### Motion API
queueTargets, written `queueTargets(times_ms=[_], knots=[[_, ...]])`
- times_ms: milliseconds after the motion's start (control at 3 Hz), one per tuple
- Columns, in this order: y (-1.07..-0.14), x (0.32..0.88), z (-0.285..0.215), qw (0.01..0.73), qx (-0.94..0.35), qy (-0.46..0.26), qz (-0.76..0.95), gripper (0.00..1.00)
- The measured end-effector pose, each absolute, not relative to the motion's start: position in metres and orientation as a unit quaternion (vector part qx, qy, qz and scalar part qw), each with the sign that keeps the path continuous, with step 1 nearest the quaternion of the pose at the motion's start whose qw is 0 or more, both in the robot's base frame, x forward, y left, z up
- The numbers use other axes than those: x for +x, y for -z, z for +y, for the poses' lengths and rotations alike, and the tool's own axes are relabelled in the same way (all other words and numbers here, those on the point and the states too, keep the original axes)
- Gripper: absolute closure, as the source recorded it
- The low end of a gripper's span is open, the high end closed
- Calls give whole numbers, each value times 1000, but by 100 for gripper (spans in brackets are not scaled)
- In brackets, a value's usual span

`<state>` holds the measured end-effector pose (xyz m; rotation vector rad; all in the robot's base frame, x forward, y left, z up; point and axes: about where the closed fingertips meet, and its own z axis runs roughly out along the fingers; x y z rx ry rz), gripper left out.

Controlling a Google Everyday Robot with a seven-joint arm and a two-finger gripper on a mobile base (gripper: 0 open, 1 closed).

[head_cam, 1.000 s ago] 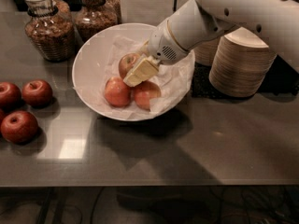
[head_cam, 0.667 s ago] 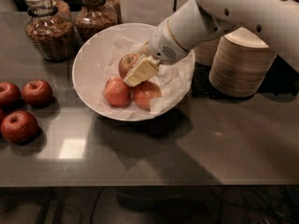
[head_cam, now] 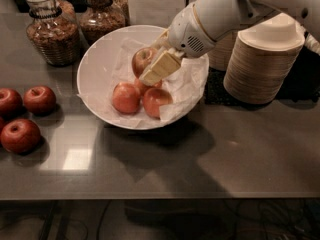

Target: Pick apple from white bowl

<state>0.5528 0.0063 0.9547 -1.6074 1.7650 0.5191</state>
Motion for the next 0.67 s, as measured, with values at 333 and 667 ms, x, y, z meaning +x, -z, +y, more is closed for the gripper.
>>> queueTargets(times_ms=[333,667], knots=[[-1008,548,-12,382,-629,-180,653,100],[-1008,548,-12,382,-629,-180,653,100]])
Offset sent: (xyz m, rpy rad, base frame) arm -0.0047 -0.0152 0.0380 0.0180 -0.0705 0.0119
